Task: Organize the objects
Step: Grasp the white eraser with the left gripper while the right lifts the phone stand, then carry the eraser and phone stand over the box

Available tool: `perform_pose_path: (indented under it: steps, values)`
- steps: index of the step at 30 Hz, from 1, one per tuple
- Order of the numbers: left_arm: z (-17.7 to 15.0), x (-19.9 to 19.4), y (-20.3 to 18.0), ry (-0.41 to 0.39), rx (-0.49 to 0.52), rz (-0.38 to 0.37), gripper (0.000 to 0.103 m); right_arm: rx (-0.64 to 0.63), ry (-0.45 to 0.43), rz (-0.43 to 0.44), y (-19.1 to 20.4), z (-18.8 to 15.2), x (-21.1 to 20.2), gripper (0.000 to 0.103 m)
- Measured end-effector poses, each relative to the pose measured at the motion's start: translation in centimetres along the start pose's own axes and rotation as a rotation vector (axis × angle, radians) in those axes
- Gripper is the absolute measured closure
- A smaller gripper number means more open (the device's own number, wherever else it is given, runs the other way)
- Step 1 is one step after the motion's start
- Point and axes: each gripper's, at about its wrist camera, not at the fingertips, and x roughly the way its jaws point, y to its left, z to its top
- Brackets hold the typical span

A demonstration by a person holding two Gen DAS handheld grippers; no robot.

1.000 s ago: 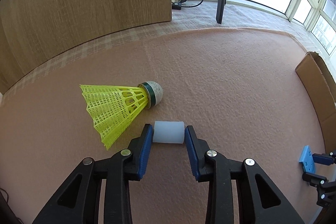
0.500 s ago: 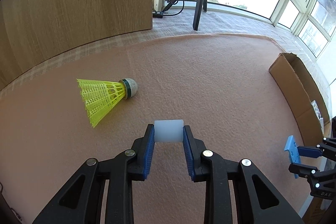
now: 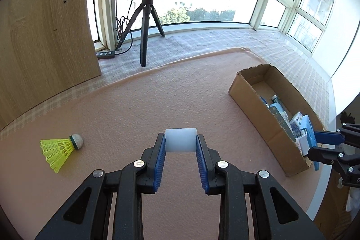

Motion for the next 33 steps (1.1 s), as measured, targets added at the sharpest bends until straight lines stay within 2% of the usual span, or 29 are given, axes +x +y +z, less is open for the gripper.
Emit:
perform_pose_path:
  steps: [10, 17, 23, 31, 32, 33]
  values:
    - [5.8, 4.6, -10.3, -0.026, 0.104, -0.080, 0.075, 0.053, -0.051, -0.114, -8.8, 2.9, -0.1, 0.069]
    - [9.3, 9.4, -16.7, 0.002, 0.163, -0.126, 0.075, 0.085, -0.037, -0.131, -13.3, 4.3, 2.1, 0.069]
    - [10.9, 13.2, -19.6, 0.043, 0.179, -0.131, 0.075, 0.096, -0.021, -0.122, -15.1, 4.5, 3.4, 0.069]
    - [11.7, 16.1, -21.0, 0.072, 0.180, -0.135, 0.073, 0.100, -0.008, -0.104, -16.3, 4.6, 4.2, 0.069]
    - [11.8, 16.3, -21.0, 0.077, 0.175, -0.135, 0.066, 0.097, -0.008, -0.095, -16.4, 4.7, 4.3, 0.068]
    - [11.8, 16.6, -21.0, 0.091, 0.167, -0.137, 0.045, 0.095, -0.009, -0.092, -16.4, 4.7, 4.3, 0.068]
